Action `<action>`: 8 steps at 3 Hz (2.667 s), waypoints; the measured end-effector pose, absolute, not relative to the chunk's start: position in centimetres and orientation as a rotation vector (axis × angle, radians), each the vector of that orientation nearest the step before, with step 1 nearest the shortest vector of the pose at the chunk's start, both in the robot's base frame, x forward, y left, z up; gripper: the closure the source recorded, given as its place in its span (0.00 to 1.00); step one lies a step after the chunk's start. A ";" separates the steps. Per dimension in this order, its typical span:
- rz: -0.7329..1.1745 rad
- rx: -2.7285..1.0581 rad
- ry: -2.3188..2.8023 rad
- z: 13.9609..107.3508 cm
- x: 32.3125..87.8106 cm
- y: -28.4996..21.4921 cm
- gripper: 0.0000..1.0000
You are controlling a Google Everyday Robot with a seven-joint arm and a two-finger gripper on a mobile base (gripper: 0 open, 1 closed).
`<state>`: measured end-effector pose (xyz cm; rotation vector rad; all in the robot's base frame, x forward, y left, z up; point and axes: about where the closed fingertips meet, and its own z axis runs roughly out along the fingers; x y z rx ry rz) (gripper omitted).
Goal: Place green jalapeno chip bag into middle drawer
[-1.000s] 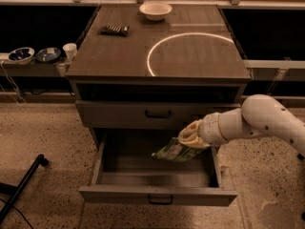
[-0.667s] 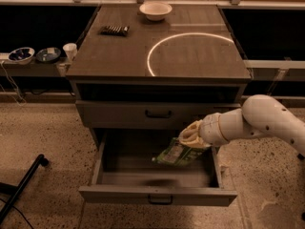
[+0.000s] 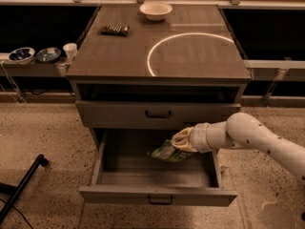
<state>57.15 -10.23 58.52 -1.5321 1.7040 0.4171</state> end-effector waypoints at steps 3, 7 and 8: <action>0.267 -1.461 1.579 53.8 60.4 -7.3 1.00; 0.266 -1.459 1.578 53.8 60.4 -7.3 0.11; 0.266 -1.459 1.578 53.8 60.4 -7.3 0.00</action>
Offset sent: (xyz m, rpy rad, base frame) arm 0.0405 0.0333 -0.0566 0.0292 -0.2152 -0.0502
